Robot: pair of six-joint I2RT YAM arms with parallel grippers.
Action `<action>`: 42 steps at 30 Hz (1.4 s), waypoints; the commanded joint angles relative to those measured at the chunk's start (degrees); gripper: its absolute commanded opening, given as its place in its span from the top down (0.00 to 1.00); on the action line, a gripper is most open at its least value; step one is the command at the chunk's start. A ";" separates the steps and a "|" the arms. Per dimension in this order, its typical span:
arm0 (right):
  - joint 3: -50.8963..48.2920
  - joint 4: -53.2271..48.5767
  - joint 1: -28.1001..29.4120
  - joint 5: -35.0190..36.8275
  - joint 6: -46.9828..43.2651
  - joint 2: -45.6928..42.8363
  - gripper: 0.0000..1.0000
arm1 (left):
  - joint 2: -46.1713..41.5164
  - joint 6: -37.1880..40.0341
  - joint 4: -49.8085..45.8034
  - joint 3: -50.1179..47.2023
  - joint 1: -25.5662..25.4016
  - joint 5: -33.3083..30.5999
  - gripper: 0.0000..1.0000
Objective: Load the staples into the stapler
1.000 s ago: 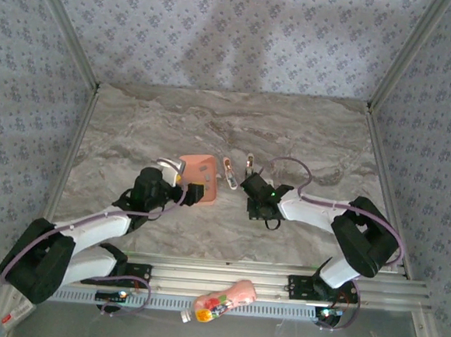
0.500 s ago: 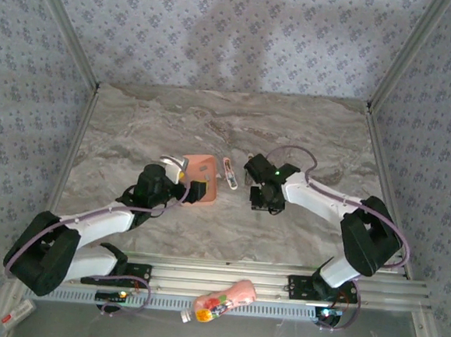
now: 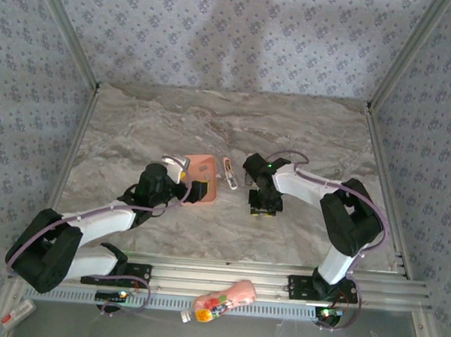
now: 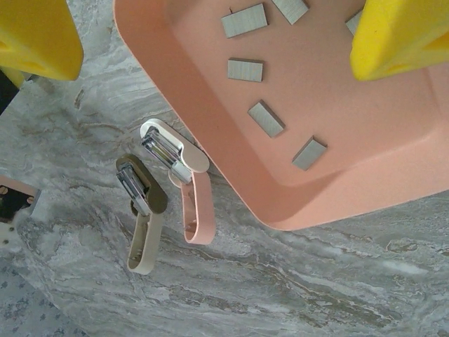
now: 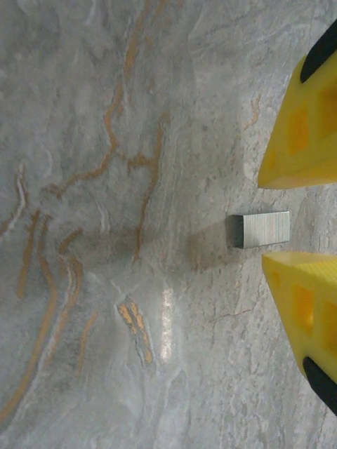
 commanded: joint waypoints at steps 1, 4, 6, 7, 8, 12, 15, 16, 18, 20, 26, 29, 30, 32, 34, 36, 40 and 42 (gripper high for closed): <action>1.61 -0.94 -0.22 -0.87 -2.13 1.05 0.70 | 0.18 0.71 1.98 1.99 -0.37 1.02 0.03; 1.52 -0.73 -0.22 -0.85 -2.20 1.37 0.71 | 0.40 0.70 1.98 2.23 -0.38 1.06 0.03; 1.52 -0.59 -0.23 -0.52 -2.17 1.70 0.72 | 0.49 0.70 1.93 2.34 -0.29 1.26 0.03; 1.64 -0.53 -0.19 -0.49 -2.23 1.82 0.72 | 0.50 0.68 2.02 2.37 -0.31 1.29 0.03; 1.67 -0.43 -0.20 -0.47 -2.23 1.90 0.72 | 0.56 0.68 2.06 2.43 -0.31 1.44 0.03; 1.92 0.18 -0.23 -0.69 -2.37 2.70 0.74 | 0.58 0.69 2.29 2.52 -0.41 1.71 0.03; 2.20 0.38 -0.18 -0.87 -2.51 3.56 0.75 | 0.66 0.86 2.25 2.53 -0.38 1.81 0.03; 2.27 0.33 -0.21 -0.75 -2.58 3.86 0.75 | 0.75 0.83 2.27 2.55 -0.44 1.79 0.03; 2.34 0.20 -0.07 -0.37 -2.59 4.37 0.75 | 0.75 0.88 2.25 2.50 -0.42 1.77 0.03; 2.62 -0.59 -0.12 0.87 -2.66 4.97 0.76 | 0.77 0.83 2.16 2.52 -0.42 1.80 0.03; 2.20 -2.33 1.19 2.68 -0.98 6.48 0.79 | 0.95 0.89 2.31 2.35 -0.43 1.76 0.03; 1.70 -1.89 1.84 3.08 1.49 7.19 0.82 | 1.19 0.81 2.44 2.35 -0.46 1.85 0.03; 1.50 -1.83 2.20 3.43 1.89 7.22 0.82 | 1.21 0.75 2.42 2.35 -0.42 1.86 0.03; 1.30 -1.09 2.63 4.02 2.27 6.75 0.83 | 1.28 0.74 2.38 2.39 -0.46 1.89 0.03; 1.22 -0.11 3.00 5.26 2.27 5.63 0.84 | 1.37 0.65 1.72 2.50 -0.40 1.33 0.03; 0.99 0.92 3.23 6.92 2.38 3.57 0.84 | 1.20 0.19 0.26 2.87 -0.43 0.24 0.03; -0.54 4.86 3.74 11.36 2.24 -3.23 0.84 | 0.61 -1.27 1.01 1.48 -0.39 -1.30 0.03; -2.10 9.39 4.28 14.11 1.02 -7.23 0.84 | 0.40 -2.32 1.19 0.68 -0.43 -2.90 0.02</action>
